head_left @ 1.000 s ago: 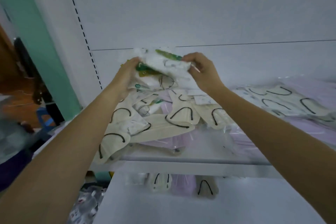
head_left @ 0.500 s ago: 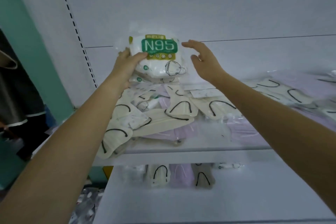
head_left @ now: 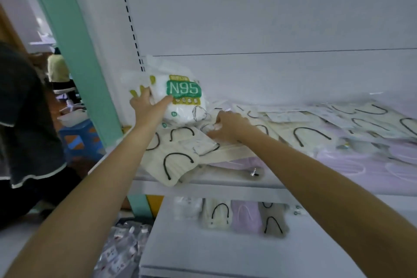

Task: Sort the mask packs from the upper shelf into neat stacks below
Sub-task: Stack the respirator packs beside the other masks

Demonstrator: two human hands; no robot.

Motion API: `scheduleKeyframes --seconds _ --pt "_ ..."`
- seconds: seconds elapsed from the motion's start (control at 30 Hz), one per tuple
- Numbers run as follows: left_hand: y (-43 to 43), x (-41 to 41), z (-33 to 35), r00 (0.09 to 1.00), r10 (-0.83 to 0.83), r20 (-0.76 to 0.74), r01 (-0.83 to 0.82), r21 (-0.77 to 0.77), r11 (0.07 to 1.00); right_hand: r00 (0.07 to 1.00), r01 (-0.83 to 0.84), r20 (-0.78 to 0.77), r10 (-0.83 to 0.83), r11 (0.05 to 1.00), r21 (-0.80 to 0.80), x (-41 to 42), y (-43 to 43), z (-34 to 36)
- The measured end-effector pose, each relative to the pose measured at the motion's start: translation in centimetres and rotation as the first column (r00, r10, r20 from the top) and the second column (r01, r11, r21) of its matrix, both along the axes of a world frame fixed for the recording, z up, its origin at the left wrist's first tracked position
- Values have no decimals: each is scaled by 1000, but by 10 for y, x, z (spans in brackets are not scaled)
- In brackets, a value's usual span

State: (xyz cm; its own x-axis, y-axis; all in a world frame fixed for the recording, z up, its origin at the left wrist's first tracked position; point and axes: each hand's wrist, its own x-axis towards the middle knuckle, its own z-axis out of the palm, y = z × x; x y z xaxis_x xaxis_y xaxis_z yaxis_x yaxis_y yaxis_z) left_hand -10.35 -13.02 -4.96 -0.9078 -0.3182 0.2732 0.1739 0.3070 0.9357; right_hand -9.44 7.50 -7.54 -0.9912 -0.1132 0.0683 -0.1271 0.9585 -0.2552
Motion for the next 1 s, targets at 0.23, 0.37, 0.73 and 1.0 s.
scheduleKeyframes --seconds 0.23,0.37,0.73,1.0 --pt "2 3 -5 1000 16 5 -16 -54 998 979 181 99 -176 982 -51 -14 -10 1" --pt "10 8 -5 1000 4 -10 -5 -69 998 973 229 58 -222 959 -166 -20 12 3" --pt "14 3 -11 999 36 -4 -36 -80 996 991 -131 21 130 990 59 -45 30 -3" --pt "16 6 -12 999 38 4 -38 -94 995 999 -19 28 15 991 132 -64 30 2"
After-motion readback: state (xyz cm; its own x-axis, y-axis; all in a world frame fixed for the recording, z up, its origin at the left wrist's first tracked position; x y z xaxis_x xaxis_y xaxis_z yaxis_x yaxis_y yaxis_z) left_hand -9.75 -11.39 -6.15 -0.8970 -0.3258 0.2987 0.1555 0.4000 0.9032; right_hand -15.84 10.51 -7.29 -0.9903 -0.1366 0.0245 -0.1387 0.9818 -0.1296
